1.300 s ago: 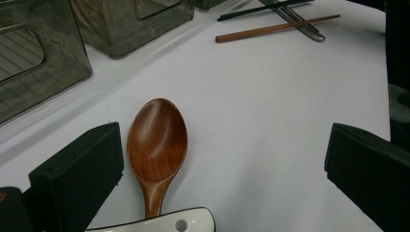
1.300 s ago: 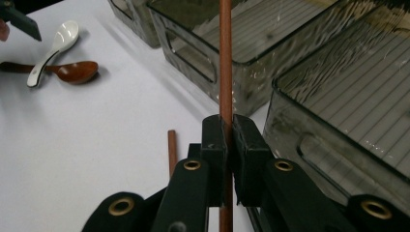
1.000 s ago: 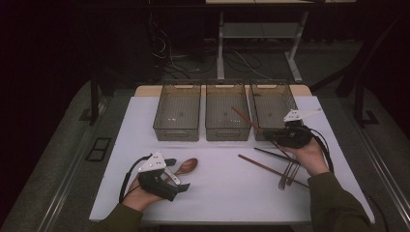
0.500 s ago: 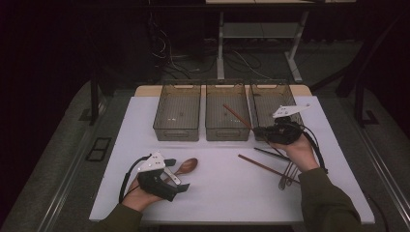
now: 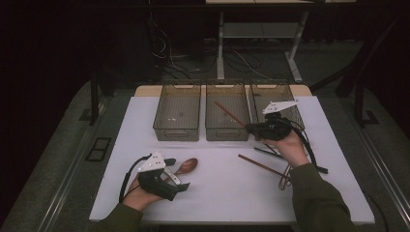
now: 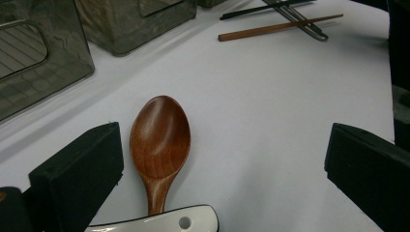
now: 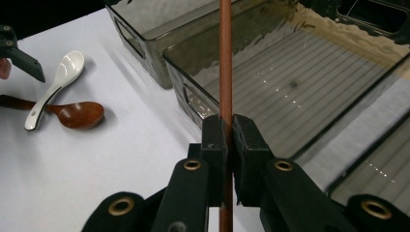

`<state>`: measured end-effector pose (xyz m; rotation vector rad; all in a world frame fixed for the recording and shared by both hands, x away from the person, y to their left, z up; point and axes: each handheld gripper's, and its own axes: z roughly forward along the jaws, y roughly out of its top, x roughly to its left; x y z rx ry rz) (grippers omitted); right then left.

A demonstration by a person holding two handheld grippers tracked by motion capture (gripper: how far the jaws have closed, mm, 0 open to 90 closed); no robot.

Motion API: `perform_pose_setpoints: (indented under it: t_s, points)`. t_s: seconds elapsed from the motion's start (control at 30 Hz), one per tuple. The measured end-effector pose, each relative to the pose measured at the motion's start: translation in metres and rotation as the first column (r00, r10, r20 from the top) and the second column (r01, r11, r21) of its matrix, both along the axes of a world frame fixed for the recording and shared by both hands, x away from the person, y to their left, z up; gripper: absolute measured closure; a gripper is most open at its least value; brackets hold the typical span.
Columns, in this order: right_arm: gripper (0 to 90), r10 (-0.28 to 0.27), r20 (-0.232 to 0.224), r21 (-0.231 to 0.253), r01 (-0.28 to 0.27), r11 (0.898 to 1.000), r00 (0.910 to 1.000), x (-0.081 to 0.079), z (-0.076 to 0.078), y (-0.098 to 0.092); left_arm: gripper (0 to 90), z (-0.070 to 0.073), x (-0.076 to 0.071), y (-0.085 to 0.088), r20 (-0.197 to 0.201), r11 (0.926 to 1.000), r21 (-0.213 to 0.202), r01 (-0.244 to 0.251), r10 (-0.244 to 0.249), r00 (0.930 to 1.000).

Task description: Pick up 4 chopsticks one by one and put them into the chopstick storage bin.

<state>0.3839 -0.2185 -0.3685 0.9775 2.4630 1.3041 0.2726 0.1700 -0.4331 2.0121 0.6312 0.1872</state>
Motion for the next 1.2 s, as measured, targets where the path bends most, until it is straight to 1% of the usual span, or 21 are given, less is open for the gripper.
perform_pose_setpoints:
  t_s: [0.07, 0.27, 0.4, 0.57, 0.73, 0.8, 0.9, 1.1, 1.17, 1.2]
  points:
    - [83.8, 0.000, 0.005, -0.005, 0.000, 1.000, 1.0000, 0.002, 0.001, 0.004, 0.0, 0.000, 0.000, 0.000, 0.000, 1.0000, 0.003, -0.001, 0.001, 1.0000]
    - [83.9, 0.000, 0.008, 0.004, 0.000, 1.000, 1.0000, 0.009, 0.004, 0.016, 0.0, -0.001, 0.000, -0.002, -0.003, 1.0000, -0.008, -0.002, 0.002, 1.0000]
    - [83.8, 0.003, 0.013, 0.010, -0.004, 1.000, 0.9999, 0.014, 0.007, 0.026, 0.0, 0.000, 0.000, -0.001, -0.002, 1.0000, -0.006, 0.002, -0.002, 1.0000]
    - [83.8, 0.004, 0.014, 0.016, -0.004, 1.000, 0.9999, 0.022, 0.009, 0.038, 0.0, 0.000, 0.000, -0.001, -0.004, 1.0000, -0.005, 0.008, -0.008, 1.0000]
    - [83.8, -0.008, 0.007, 0.024, 0.008, 1.000, 0.9999, 0.029, 0.011, 0.047, 0.0, 0.000, -0.001, -0.001, -0.004, 0.9999, -0.007, 0.009, -0.009, 1.0000]
    - [83.8, -0.011, 0.005, 0.027, 0.011, 1.000, 0.9999, 0.031, 0.011, 0.051, 0.0, 0.000, 0.000, -0.001, -0.004, 0.9999, -0.002, 0.011, -0.011, 0.9999]
    - [83.9, -0.013, 0.009, 0.029, 0.012, 1.000, 0.9999, 0.035, 0.012, 0.057, 0.0, 0.000, 0.000, -0.002, -0.005, 0.9999, -0.007, 0.011, -0.011, 0.9999]
    - [83.9, -0.012, 0.006, 0.027, 0.012, 1.000, 0.9999, 0.040, 0.017, 0.073, 0.0, 0.000, -0.001, -0.001, -0.006, 0.9999, -0.006, 0.011, -0.012, 0.9999]
    - [83.8, -0.010, 0.019, 0.029, 0.009, 1.000, 0.9998, 0.043, 0.018, 0.079, 0.0, 0.000, -0.001, -0.001, -0.006, 0.9999, -0.004, 0.013, -0.013, 0.9999]
    - [83.9, -0.013, 0.013, 0.032, 0.012, 0.999, 0.9998, 0.044, 0.019, 0.082, 0.0, 0.000, -0.001, -0.001, -0.004, 0.9999, -0.004, 0.013, -0.013, 0.9999]
